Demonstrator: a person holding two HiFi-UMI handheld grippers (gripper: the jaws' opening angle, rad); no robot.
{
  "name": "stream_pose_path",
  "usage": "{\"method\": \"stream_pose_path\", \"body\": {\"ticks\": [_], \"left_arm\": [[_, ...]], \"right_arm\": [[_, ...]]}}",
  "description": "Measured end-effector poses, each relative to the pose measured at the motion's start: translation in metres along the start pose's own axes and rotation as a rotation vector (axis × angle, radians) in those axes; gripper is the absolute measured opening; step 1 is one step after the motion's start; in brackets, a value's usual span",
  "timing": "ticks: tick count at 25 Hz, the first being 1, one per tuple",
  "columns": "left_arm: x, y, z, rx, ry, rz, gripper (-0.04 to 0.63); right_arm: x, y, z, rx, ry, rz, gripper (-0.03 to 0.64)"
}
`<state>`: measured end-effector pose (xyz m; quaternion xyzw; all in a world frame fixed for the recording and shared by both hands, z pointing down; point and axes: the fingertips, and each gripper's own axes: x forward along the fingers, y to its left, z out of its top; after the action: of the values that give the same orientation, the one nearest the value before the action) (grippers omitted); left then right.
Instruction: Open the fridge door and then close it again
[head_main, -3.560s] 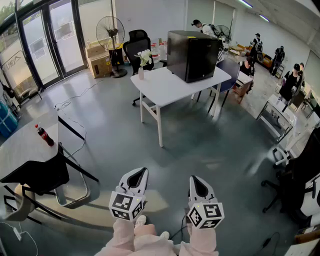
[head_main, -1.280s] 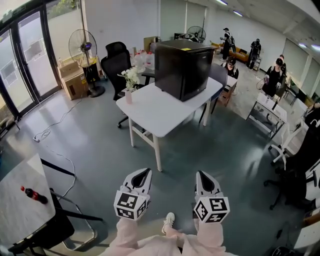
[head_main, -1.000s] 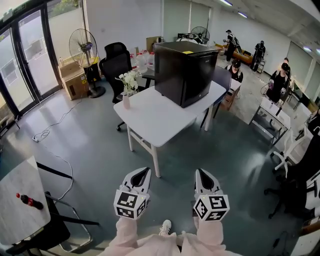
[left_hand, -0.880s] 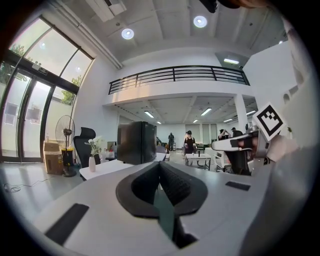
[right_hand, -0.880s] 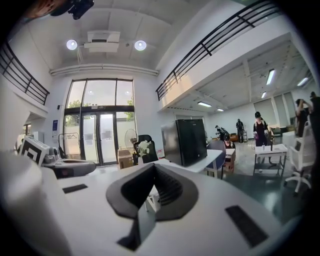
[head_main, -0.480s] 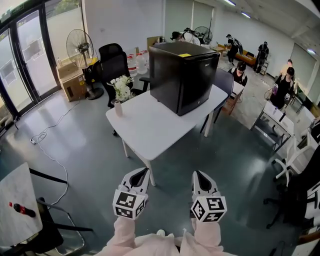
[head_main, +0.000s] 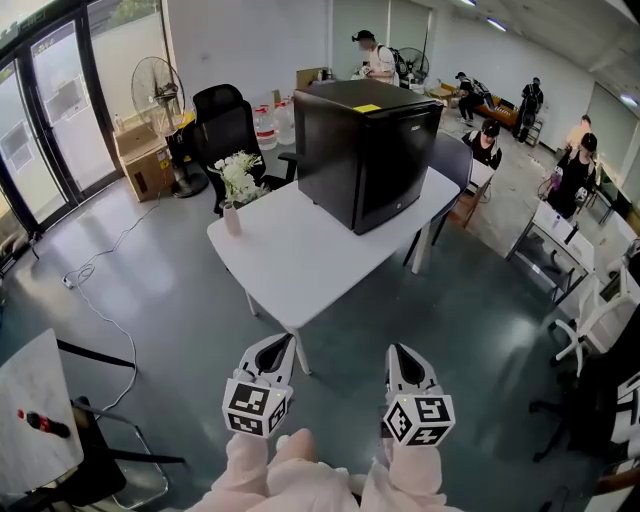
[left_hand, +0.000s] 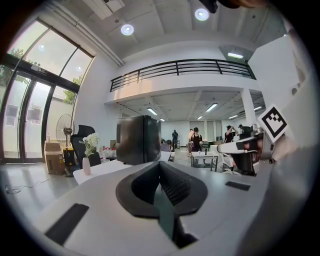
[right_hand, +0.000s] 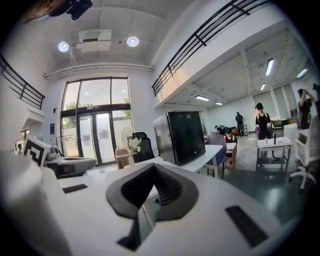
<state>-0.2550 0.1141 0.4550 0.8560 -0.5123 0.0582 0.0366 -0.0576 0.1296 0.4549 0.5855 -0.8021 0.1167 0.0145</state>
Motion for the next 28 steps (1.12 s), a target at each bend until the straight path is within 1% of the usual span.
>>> {"method": "stream_pose_path", "body": {"ticks": [6, 13, 19, 23, 26, 28], "left_arm": [[0.028, -0.002, -0.003, 0.006, 0.021, -0.026, 0.009], [0.076, 0.003, 0.004, 0.011, 0.014, -0.059, 0.009], [0.132, 0.018, 0.016, 0.018, 0.015, -0.073, 0.009], [0.174, 0.030, 0.033, 0.027, 0.004, -0.084, 0.009], [0.200, 0.040, 0.040, 0.048, 0.000, -0.095, 0.009], [0.216, 0.050, 0.044, 0.049, -0.006, -0.092, 0.009]], "right_arm": [[0.014, -0.013, -0.003, 0.011, 0.013, -0.009, 0.011], [0.046, -0.038, 0.003, 0.014, 0.016, -0.035, 0.011], [0.090, -0.067, 0.017, 0.022, 0.011, -0.053, 0.011], [0.129, -0.086, 0.035, 0.024, 0.000, -0.056, 0.011], [0.160, -0.096, 0.044, 0.030, -0.007, -0.052, 0.011], [0.181, -0.101, 0.047, 0.029, -0.008, -0.045, 0.011]]}}
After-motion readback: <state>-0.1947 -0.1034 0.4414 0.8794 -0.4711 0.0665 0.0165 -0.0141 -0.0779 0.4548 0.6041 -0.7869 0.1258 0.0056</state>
